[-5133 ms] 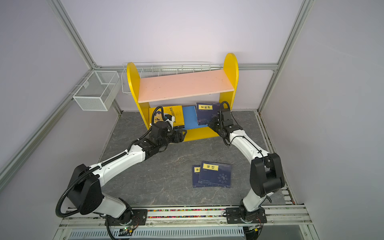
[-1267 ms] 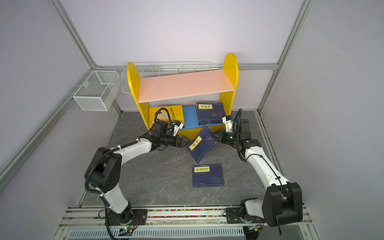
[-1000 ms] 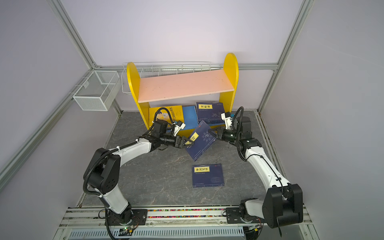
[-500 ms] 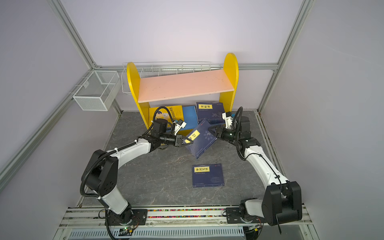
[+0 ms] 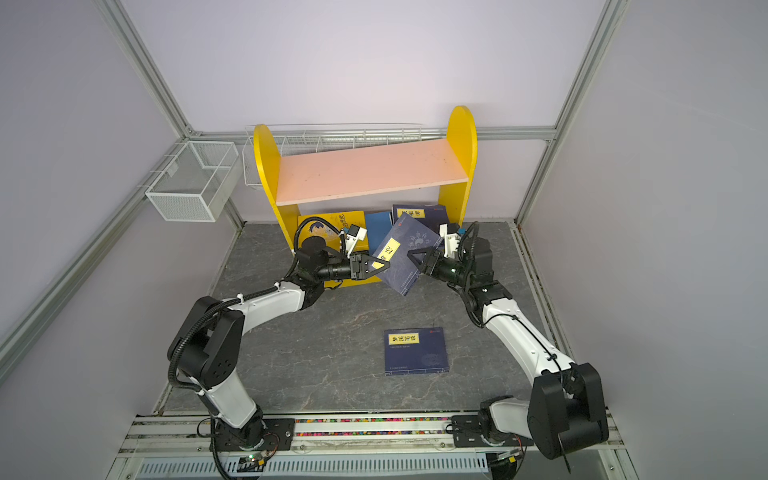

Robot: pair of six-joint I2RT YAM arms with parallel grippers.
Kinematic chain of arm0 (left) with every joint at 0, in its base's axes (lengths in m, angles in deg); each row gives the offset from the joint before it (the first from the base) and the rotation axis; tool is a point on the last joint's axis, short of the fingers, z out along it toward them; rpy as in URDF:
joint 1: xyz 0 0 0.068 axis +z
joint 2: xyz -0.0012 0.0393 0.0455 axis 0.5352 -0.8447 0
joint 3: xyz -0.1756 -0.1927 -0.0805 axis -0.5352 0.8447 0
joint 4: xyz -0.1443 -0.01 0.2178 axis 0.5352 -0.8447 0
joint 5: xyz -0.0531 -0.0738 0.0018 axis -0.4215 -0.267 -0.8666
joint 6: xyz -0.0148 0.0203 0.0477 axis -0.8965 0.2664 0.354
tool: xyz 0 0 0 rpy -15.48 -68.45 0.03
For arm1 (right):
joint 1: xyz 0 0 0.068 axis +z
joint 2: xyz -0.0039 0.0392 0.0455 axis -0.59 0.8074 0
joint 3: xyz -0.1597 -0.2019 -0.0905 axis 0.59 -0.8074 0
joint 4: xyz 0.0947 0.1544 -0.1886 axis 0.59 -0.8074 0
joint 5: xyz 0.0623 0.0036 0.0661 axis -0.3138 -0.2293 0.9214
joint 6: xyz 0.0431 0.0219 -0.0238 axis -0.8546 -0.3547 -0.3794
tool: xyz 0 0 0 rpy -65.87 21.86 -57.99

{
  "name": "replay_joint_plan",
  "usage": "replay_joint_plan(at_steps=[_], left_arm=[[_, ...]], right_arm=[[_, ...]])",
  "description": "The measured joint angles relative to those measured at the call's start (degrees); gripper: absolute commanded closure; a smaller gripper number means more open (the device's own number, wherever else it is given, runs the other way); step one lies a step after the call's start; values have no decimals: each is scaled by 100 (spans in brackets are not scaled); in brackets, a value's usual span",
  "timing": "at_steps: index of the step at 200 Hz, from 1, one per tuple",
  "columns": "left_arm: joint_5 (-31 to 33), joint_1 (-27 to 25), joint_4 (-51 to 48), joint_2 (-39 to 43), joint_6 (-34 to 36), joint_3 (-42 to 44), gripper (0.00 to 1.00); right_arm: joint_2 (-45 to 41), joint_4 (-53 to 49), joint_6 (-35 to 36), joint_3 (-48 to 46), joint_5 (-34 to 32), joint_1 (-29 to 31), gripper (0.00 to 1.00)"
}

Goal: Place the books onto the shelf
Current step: 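Carry the upright dark blue book to the blue shelf with both grippers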

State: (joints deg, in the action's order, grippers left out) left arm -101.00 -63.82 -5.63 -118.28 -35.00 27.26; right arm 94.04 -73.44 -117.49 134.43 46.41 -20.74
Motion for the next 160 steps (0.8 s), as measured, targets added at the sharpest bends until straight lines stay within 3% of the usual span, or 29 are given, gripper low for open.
replay_joint_plan(at_steps=[41,160], left_arm=[[223,2,251,4,-74,107,100],[691,140,654,79,-334,190,100]], right_arm=[[-109,76,2,2,94,44,53],[-310,-297,361,-55,7,122,55]])
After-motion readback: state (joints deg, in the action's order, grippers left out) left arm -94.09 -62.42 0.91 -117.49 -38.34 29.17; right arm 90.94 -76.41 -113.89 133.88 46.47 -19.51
